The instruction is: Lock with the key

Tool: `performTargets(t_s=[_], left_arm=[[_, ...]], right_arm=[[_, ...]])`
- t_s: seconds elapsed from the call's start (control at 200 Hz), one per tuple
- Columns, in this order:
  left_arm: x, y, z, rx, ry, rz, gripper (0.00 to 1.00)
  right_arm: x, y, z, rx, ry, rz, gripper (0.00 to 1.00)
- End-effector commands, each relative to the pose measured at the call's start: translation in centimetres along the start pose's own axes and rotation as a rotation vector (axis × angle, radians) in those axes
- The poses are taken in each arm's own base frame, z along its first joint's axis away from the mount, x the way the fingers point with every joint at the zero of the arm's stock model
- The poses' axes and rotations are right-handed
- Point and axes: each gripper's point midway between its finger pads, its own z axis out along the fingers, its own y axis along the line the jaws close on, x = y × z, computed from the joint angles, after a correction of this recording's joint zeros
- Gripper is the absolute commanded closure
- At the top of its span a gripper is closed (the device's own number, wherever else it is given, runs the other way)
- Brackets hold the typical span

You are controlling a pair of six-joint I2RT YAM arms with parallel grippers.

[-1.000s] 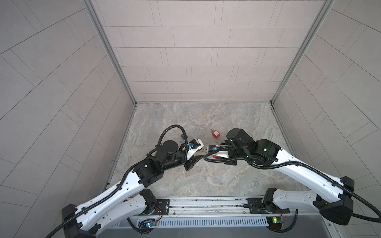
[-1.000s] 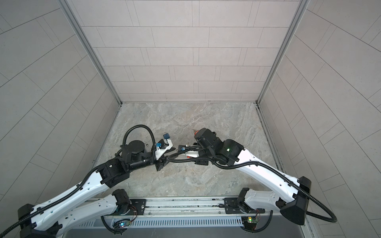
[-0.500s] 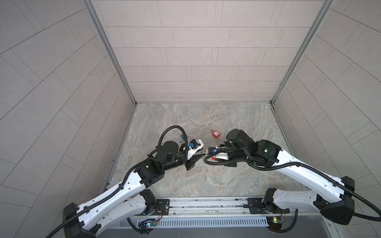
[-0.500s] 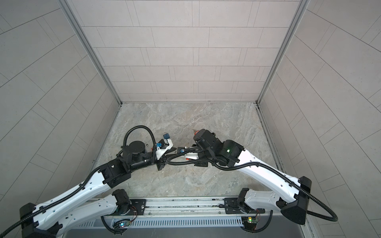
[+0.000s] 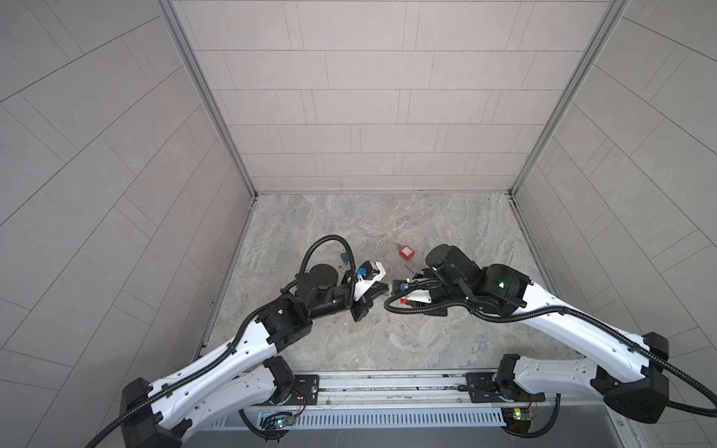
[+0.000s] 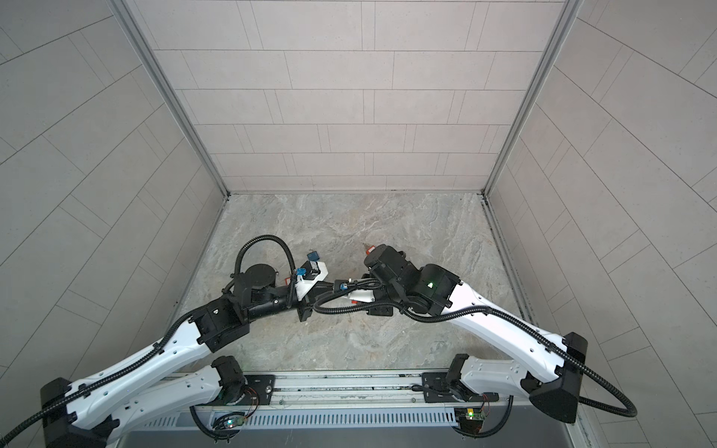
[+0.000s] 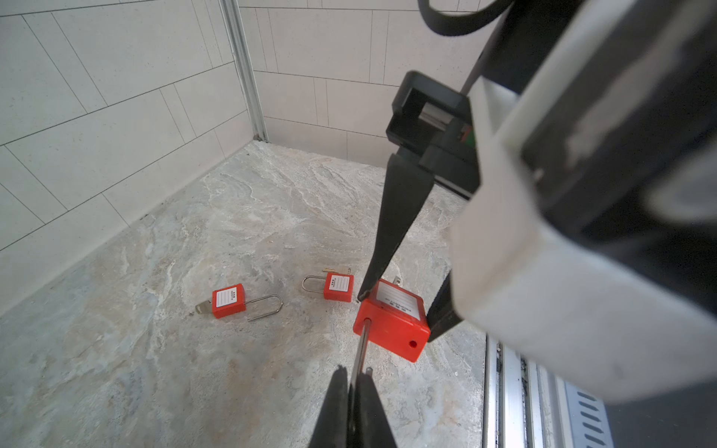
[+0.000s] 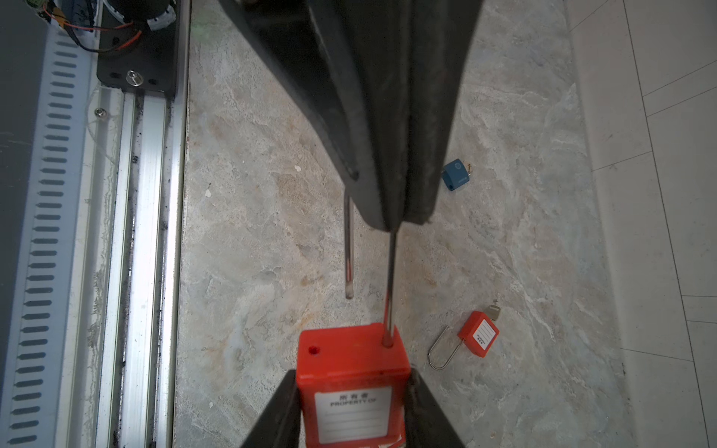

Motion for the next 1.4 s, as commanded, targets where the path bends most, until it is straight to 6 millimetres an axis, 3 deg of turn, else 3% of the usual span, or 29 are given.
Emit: performTargets(t_s=[0.0,0.09,0.37,0.615,1.146,1.396], left_arm=[[-0.5,-0.7,0.1,0.039,-0.01,0.0,0.9],[-0.4,-0.5,0.1,0.029,0.002,-0.011,0.78],[-0.8,-0.6,0.0,0.036,-0.011,-0.008,0.87],[-1.1,-0.7,0.2,0.046,-0.018,-0.018,0.8],[-1.3,-1.0,0.8,0.073,-0.01,-0.042,0.88],[-1.3,-0.7,0.9,0.065,-0.013,-0.064,1.0]], right_arm=[[-1.7,-1.0,-1.9,0.05,-0.059,-0.032,0.71],[-1.8,-1.1,-2.1,0.059,-0.059,-0.042,0.72],[-1.5,-0.9,-2.0,0.053,-0.054,-0.047,0.72],[-1.2,-0.9,-1.8,0.05,-0.038,-0.052,0.72],[-1.0,-0.6,-1.3,0.059,-0.034,-0.055,0.71],[-0.8,-0.8,-1.5,0.084,-0.024,-0.075,0.65]])
